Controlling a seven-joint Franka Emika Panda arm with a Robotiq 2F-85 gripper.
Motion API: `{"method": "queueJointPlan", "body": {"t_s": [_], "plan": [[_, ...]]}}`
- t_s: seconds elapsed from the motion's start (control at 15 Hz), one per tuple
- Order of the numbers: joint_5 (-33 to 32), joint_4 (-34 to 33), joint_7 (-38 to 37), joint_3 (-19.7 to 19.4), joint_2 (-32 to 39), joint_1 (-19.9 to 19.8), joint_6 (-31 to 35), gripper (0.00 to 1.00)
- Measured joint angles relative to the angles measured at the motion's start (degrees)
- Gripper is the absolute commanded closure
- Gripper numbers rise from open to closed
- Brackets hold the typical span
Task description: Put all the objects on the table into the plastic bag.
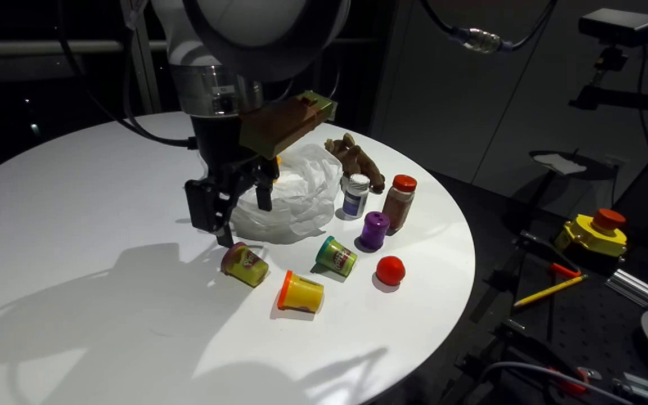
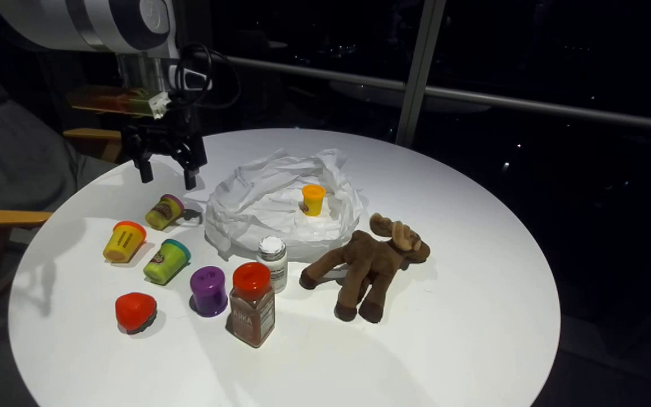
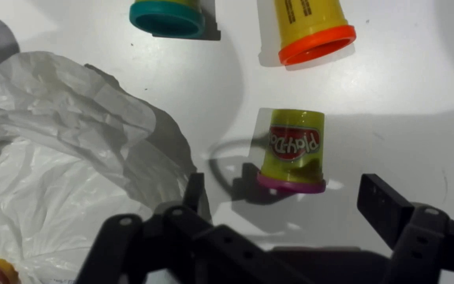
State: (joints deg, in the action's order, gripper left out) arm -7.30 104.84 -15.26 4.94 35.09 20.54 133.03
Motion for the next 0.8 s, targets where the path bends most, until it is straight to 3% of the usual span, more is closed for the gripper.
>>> {"method": "queueJointPlan", "body": {"t_s": [0.4,0.8], "plan": [[4.96,1.41,6.01,2.97,1.1,-4.1,-0.13,0.0],[6.85,1.55,10.36,5.22,3.08,-5.11,-0.14,0.0]]}}
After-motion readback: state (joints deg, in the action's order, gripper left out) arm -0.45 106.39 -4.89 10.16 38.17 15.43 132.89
